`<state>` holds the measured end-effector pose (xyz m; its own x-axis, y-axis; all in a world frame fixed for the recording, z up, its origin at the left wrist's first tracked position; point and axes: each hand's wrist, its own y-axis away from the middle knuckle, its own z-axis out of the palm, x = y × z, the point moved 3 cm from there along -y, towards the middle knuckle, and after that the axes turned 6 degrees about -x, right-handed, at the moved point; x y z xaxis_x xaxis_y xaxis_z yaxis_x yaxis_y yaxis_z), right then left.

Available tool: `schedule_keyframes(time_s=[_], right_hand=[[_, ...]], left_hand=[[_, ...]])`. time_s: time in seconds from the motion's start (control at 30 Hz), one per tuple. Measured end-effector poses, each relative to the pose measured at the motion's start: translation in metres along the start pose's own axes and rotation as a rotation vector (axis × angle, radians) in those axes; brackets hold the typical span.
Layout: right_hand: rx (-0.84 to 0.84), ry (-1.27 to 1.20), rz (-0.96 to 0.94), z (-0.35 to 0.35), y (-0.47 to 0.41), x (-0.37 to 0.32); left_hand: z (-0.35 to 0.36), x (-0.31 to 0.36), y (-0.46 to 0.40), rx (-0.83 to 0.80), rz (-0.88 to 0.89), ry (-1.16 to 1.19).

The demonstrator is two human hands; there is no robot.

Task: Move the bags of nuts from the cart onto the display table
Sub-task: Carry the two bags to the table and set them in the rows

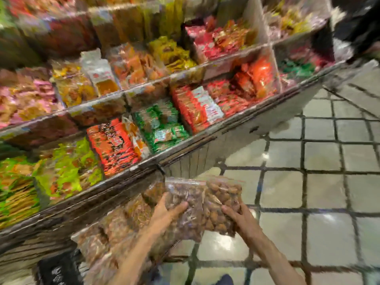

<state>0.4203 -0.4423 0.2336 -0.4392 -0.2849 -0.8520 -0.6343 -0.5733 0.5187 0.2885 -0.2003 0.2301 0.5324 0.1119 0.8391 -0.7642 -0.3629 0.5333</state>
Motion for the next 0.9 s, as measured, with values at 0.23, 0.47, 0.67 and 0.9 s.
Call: schedule_keyframes(time_s=[0.23, 0.47, 0.67, 0.9], right_hand=[[0.173, -0.175, -0.098, -0.171, 0.061, -0.018], [0.429, -0.247, -0.217, -0.317, 0.106, -0.035], [0.663, -0.296, -0.298, -0.442, 0.123, -0.050], [0.917, -0.323, -0.332, -0.600, 0.121, -0.079]], left_hand=[[0.175, 0.084, -0.033, -0.215, 0.115, -0.042], [0.337, 0.176, -0.064, -0.434, 0.250, -0.088], [0.478, 0.247, -0.126, -0.638, 0.344, -0.190], [0.661, 0.332, -0.209, -0.895, 0.373, -0.264]])
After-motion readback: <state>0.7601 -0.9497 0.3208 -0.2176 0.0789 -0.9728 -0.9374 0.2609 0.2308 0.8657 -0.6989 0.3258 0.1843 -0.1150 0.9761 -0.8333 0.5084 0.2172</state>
